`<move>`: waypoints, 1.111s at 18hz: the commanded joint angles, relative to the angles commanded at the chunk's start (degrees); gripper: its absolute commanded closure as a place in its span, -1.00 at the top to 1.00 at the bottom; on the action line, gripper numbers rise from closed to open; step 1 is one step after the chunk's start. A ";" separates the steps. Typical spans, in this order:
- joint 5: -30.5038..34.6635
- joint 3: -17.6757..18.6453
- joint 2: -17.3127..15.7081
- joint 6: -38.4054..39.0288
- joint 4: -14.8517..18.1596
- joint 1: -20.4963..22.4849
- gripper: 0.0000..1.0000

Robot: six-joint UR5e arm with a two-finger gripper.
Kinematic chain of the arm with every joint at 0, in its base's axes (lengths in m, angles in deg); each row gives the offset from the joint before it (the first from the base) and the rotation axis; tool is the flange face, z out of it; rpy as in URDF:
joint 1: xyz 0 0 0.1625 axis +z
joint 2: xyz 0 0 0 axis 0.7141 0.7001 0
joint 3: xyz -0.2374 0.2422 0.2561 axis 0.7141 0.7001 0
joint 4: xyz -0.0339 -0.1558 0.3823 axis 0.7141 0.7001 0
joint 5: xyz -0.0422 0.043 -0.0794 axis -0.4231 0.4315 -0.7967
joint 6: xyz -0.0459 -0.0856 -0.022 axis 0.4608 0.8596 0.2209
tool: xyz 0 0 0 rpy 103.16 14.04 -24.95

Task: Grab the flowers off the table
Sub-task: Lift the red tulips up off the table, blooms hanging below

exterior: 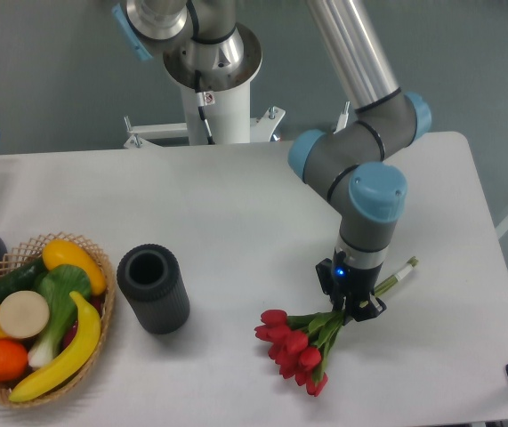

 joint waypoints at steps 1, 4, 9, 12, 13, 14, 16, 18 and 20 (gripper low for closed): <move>-1.58 0.00 -0.62 1.14 0.00 0.09 -0.45; -7.99 -0.35 -3.34 5.62 0.00 0.26 -0.45; -18.90 -0.18 -7.56 11.86 0.00 0.35 -0.45; -25.39 0.96 -11.50 16.07 0.00 0.44 -0.45; -27.16 1.05 -12.39 17.74 0.00 0.79 -0.44; -28.83 0.97 -13.01 19.33 0.00 1.14 -0.44; -32.08 0.97 -13.80 21.97 0.00 1.58 -0.45; -37.26 0.70 -14.33 24.78 0.00 2.81 -0.44; -42.18 0.44 -14.33 26.37 0.00 3.60 -0.44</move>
